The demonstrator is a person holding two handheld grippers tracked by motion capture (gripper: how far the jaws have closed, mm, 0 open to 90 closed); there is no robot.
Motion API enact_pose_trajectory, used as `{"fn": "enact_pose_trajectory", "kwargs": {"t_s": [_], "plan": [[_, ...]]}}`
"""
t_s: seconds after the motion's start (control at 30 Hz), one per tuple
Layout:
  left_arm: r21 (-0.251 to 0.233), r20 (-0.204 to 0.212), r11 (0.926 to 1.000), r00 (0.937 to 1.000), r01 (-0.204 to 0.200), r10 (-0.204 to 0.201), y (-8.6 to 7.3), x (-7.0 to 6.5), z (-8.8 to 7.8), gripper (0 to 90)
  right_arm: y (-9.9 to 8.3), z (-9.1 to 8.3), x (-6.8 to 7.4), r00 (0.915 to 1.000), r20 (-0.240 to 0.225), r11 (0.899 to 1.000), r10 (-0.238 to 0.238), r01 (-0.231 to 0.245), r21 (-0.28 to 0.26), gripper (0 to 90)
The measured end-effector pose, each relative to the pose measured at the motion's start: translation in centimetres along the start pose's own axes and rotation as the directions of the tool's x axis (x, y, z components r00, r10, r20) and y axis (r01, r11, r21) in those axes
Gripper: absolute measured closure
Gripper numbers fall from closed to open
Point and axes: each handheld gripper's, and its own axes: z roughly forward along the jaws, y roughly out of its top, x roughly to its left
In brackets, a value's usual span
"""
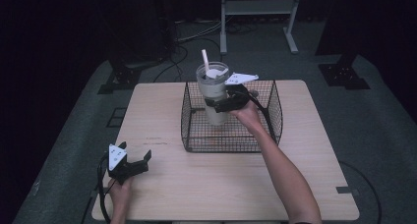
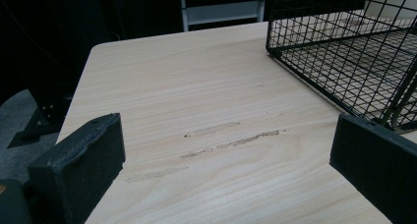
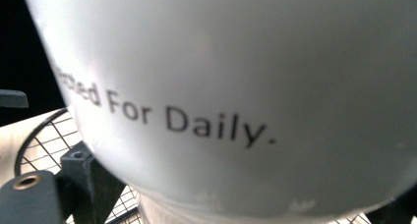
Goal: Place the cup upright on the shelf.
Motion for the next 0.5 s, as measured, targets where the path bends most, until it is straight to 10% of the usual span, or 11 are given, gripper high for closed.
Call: {"fn": "enact_pose_trajectory", "kwargs": {"t_s": [0.5], "plan": [[0.000, -0.002, 1.0000, 1.0000, -0.006, 0.006, 0.0, -0.1, 0.0, 0.0, -1.3, 1.8, -0.7, 0.9998, -0.018, 0.998, 0.008, -0.007, 0.069, 8.4]]}}
